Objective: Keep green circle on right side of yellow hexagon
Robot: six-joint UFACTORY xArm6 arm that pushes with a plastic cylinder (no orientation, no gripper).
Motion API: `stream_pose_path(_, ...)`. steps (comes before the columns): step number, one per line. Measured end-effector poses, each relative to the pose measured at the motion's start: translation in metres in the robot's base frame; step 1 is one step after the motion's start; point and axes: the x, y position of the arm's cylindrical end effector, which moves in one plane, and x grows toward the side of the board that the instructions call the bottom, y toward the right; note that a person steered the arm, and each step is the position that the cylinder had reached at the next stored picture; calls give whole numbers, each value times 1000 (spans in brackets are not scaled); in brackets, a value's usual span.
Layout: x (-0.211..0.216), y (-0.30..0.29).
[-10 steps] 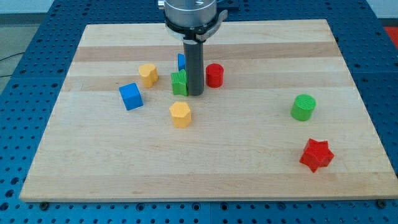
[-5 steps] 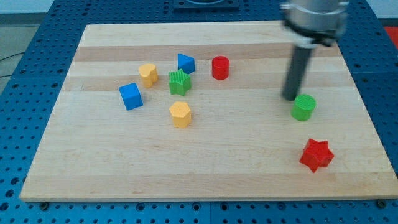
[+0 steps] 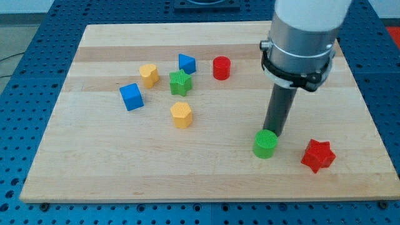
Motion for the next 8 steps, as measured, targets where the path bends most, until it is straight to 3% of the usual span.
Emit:
stream_pose_path(3,58,11)
stream_pose_path(5,59,-73)
stream_pose_path(6,102,-88)
stream_pose_path(8,25,-99)
